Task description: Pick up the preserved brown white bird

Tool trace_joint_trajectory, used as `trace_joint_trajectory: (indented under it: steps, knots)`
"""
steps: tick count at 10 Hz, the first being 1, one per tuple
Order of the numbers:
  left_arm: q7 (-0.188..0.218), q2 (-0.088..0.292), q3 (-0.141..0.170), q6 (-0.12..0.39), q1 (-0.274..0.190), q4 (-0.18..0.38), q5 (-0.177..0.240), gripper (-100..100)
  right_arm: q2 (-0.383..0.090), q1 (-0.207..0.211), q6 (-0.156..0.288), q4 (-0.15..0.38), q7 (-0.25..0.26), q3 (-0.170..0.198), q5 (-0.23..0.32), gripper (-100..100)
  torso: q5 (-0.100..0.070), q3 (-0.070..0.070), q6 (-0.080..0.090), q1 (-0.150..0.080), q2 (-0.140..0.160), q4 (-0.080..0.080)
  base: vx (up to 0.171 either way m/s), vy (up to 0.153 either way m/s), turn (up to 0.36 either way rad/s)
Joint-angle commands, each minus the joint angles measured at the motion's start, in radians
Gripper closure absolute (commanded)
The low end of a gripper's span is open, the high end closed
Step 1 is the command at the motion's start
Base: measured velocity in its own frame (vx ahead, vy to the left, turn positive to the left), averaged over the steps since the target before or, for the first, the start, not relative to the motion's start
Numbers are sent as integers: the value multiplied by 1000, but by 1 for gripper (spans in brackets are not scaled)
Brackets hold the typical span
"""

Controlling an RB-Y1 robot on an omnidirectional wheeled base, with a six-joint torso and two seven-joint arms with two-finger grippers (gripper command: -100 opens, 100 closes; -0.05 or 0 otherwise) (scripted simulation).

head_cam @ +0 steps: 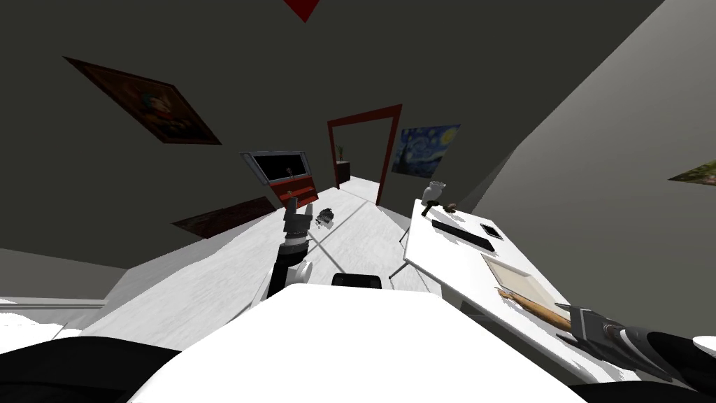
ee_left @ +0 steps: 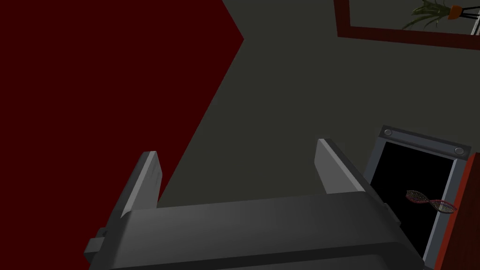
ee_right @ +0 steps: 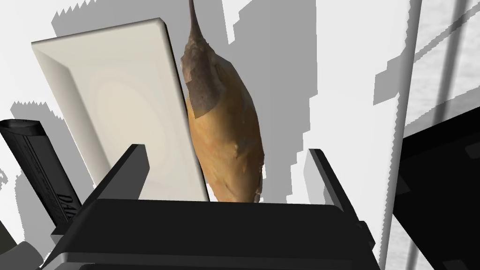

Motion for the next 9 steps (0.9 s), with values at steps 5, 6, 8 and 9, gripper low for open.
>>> trace_joint_trajectory:
  steps: [5,6,8,9]
  knots:
    - [0,0,0,0,0,0,0,0,47,-36,10,29,7,24,23,100,0,1,0,0,1,0,12,-23,35]
    - [0,0,0,0,0,0,0,0,48,-35,9,28,8,25,23,100,0,0,-1,-1,0,1,0,0,0]
    - [0,0,0,0,0,0,0,0,47,-36,10,28,8,25,24,100,0,0,0,-1,0,0,0,0,0]
    - [0,0,0,0,0,0,0,0,47,-36,10,28,8,25,24,0,0,0,0,-1,0,0,0,0,0]
